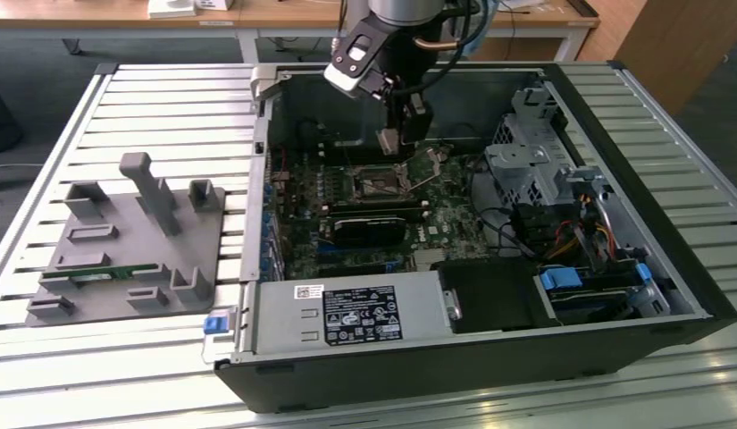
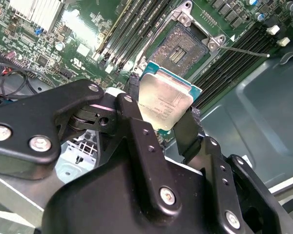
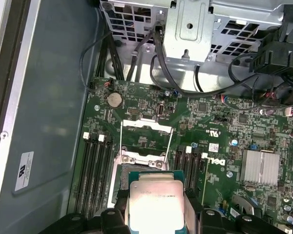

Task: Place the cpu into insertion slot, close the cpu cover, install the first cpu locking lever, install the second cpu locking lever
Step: 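Place the cpu into insertion slot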

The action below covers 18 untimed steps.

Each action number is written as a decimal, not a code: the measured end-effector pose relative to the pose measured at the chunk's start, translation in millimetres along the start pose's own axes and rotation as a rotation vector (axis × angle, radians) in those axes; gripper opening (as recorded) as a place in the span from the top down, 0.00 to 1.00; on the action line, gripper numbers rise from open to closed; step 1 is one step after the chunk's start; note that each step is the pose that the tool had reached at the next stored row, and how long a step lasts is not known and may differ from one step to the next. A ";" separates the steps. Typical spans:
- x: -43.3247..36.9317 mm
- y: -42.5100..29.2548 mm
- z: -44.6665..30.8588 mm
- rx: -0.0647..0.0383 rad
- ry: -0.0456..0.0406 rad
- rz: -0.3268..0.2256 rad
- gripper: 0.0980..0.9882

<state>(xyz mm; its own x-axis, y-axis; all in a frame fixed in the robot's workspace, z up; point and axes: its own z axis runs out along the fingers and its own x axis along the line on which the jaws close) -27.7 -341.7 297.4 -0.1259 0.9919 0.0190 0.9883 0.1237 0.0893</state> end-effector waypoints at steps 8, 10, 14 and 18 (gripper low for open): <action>-0.1 -0.4 4.3 0.000 -0.0001 0.000 0.51; -0.1 -0.5 5.5 0.000 0.0000 0.000 0.51; -0.2 -0.7 8.2 0.000 0.0000 0.000 0.51; -0.2 -1.0 10.9 0.000 0.0000 0.000 0.51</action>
<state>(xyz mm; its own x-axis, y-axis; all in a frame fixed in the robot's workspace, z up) -27.7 -341.7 286.5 -0.1259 0.9919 0.0190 0.9883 0.1238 0.0893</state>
